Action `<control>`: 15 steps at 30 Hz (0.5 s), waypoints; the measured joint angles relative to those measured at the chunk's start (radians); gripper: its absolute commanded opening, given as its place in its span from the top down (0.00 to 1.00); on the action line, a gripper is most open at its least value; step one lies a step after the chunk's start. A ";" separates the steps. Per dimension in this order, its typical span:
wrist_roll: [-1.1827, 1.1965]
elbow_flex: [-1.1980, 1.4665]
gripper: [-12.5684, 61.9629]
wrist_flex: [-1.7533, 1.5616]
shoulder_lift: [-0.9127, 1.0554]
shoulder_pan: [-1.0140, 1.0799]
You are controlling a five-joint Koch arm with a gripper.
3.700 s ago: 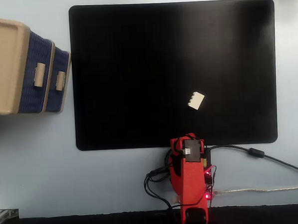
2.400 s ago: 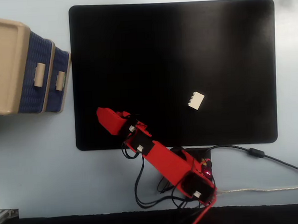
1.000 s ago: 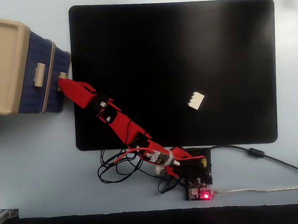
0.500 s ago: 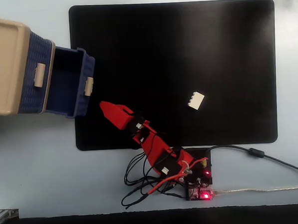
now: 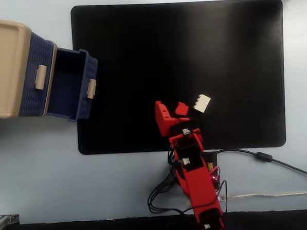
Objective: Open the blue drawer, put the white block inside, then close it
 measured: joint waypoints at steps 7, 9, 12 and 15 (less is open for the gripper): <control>-0.578 0.081 0.41 0.025 -0.170 0.486; -0.594 0.137 0.41 -0.071 -0.216 0.525; -0.589 0.225 0.41 -0.232 -0.230 0.531; -0.575 0.313 0.41 -0.324 -0.230 0.532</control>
